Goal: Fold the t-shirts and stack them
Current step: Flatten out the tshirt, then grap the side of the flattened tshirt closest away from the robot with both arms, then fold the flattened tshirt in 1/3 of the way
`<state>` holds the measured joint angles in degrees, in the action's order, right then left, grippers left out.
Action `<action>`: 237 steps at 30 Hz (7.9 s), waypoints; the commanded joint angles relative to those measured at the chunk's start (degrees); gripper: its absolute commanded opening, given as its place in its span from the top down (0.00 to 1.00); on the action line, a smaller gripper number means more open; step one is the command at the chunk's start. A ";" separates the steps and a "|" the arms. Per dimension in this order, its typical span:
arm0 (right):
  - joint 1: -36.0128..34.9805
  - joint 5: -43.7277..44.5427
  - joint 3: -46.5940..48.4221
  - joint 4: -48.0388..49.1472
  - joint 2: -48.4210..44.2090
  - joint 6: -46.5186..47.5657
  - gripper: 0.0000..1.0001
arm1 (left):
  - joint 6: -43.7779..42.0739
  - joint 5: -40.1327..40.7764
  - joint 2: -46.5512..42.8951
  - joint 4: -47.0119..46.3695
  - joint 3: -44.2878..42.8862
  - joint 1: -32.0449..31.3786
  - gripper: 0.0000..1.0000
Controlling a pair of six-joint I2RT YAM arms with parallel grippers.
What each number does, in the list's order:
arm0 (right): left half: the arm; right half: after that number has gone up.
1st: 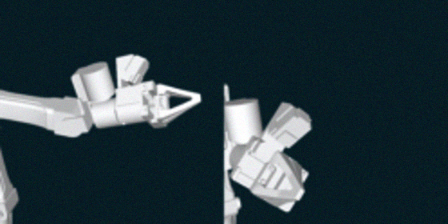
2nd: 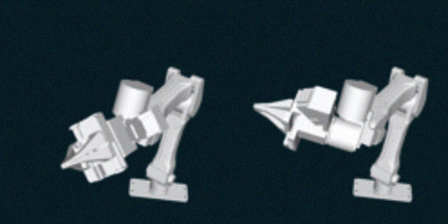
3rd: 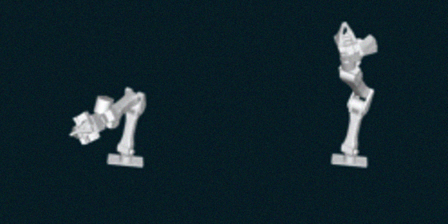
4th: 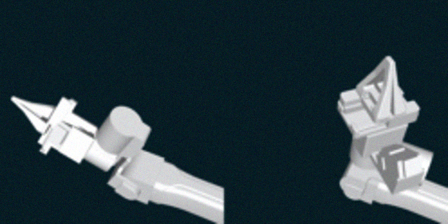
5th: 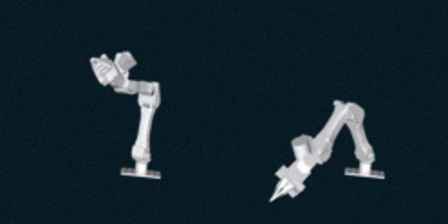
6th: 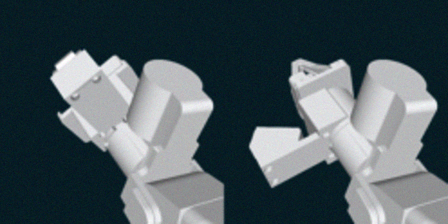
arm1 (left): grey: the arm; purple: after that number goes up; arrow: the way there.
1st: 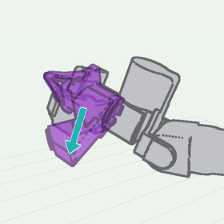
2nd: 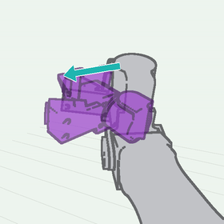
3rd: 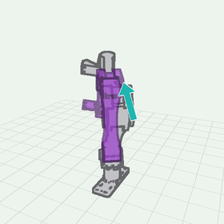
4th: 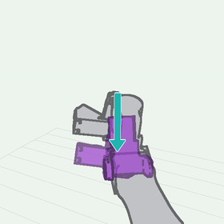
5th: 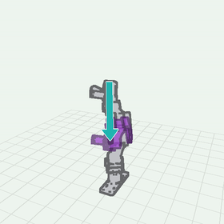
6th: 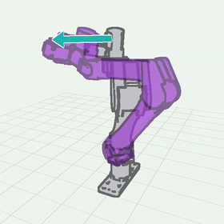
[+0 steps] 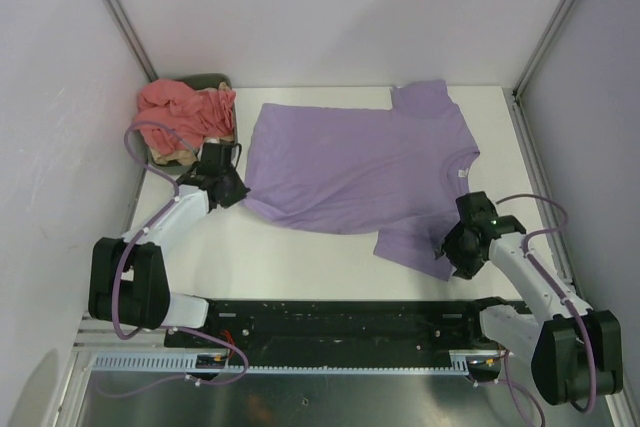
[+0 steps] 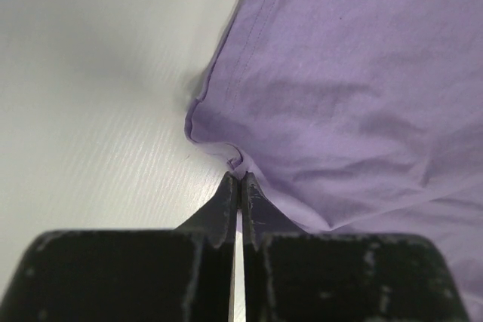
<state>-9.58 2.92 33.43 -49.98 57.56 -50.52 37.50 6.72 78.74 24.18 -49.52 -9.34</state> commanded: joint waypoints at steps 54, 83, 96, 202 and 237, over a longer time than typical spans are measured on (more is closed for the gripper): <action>13.80 -2.97 17.94 -26.68 -12.23 11.00 1.00 | 6.57 2.47 -8.14 1.23 12.29 0.26 0.51; 13.89 -1.23 22.72 -18.54 -2.09 15.28 1.00 | 12.51 3.36 -8.32 1.59 17.54 -1.66 0.69; 12.77 0.74 23.90 -17.49 -0.09 18.09 1.00 | 9.01 9.16 -12.10 6.71 13.91 -1.73 1.00; 4.57 16.14 52.69 9.15 45.15 21.07 1.00 | 7.74 13.65 33.53 5.61 -31.72 -0.16 0.69; 4.67 17.94 52.86 8.61 43.57 21.82 1.00 | 5.44 15.60 31.59 6.16 -30.41 0.28 0.97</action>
<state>-5.06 18.65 84.14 -41.67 103.50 -29.65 43.68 19.44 114.72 30.83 -80.03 -9.54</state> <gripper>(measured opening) 0.019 0.043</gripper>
